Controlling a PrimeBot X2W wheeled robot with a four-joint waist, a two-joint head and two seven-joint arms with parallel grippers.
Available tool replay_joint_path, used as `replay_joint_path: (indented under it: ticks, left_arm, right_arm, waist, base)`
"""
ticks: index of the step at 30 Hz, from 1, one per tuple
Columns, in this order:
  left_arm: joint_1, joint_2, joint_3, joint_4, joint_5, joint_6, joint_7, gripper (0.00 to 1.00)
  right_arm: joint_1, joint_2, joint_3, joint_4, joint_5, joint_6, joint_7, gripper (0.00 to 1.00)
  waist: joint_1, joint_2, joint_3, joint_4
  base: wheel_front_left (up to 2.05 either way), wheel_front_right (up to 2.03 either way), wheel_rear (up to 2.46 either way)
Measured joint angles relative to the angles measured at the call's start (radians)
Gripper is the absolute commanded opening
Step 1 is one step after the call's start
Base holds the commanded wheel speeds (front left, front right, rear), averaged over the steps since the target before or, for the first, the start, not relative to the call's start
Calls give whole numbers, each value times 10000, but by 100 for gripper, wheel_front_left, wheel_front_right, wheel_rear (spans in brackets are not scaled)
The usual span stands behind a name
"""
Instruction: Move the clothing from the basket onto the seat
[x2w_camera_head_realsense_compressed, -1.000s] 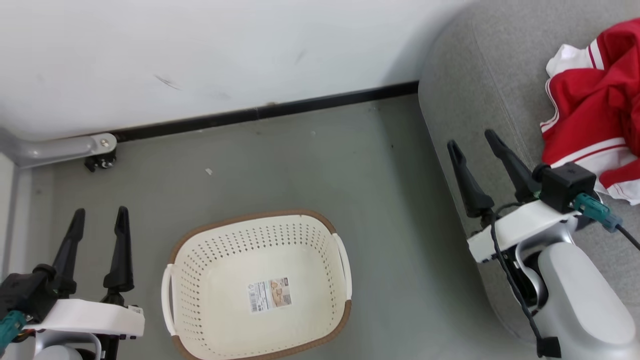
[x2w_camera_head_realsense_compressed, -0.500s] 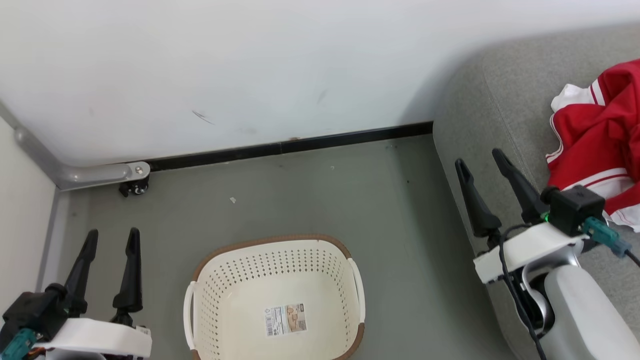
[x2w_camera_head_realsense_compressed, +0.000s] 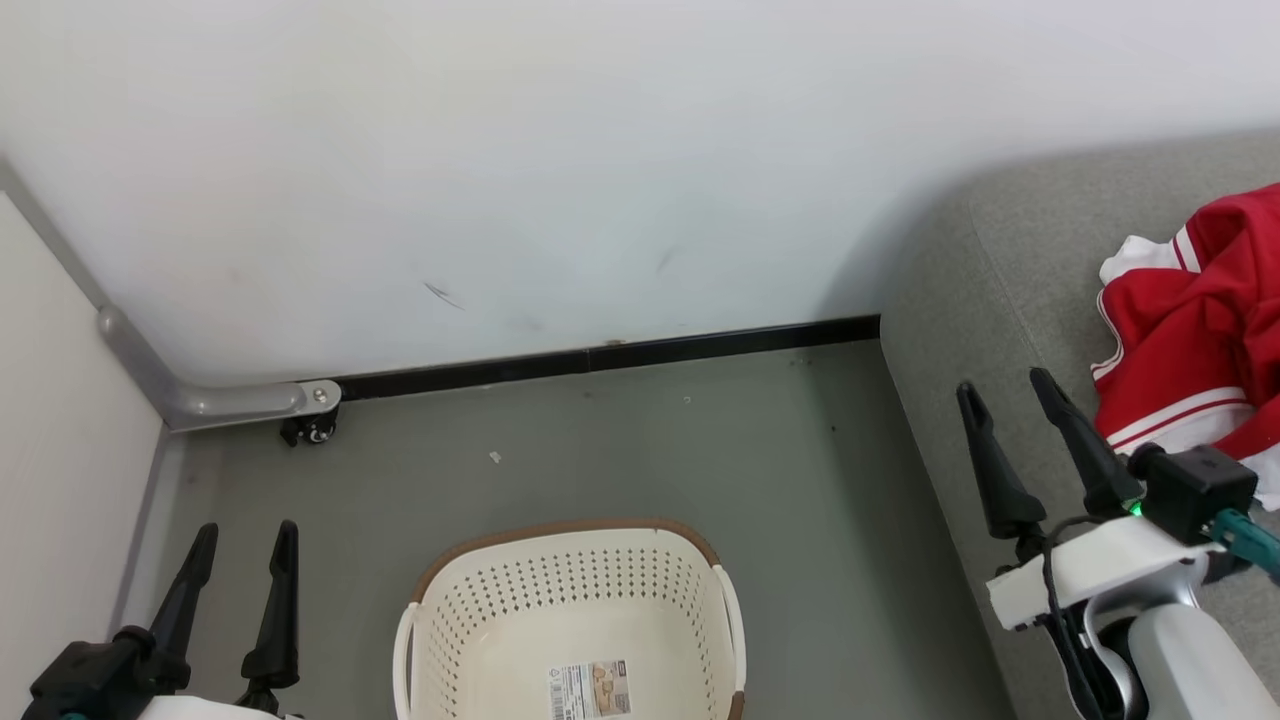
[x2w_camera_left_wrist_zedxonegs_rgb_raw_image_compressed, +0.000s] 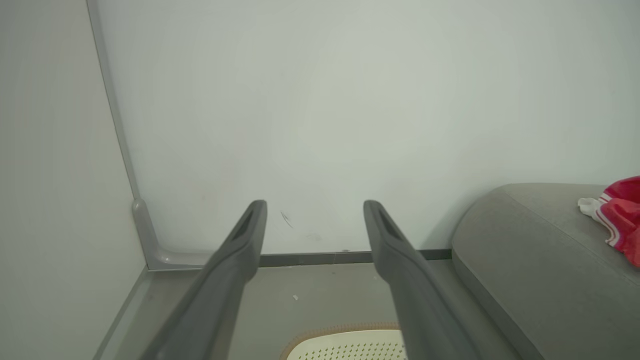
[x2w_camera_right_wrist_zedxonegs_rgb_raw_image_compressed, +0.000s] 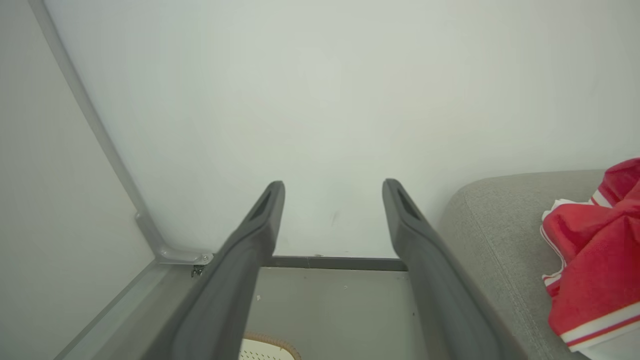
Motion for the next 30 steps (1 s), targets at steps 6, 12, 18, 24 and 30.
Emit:
replay_joint_path:
  ticks: [6, 12, 18, 24, 30]
  left_arm:
    - [275, -148, 46, -19, 178, -92, -2, 100]
    - [625, -192, 40, 0, 349, -205, -2, 100]
    - [824, -232, 48, 0, 439, -261, -2, 100]
    - [898, -276, 148, -2, 510, -265, -2, 100]
    - [1036, -320, 213, -13, 514, -336, -2, 100]
  right_arm:
    - [682, 104, -476, -186, 50, -2, -4, 100]
    - [1167, 148, -556, -328, 119, -2, -4, 100]
    - [1478, 130, -591, -525, 119, -2, -4, 100]
    - [1683, 127, -621, -619, 111, -2, -6, 100]
    - [1685, 134, -545, -702, 104, -2, -6, 100]
  waist:
    - [0, 0, -353, 81]
    - [0, 0, -642, 171]
    - [0, 0, -847, 256]
    - [0, 0, -970, 321]
    - [0, 0, -1027, 333]
  base:
    - [0, 0, 0]
    - [0, 0, 0]
    - [0, 0, 0]
    - [0, 0, 0]
    - [0, 0, 0]
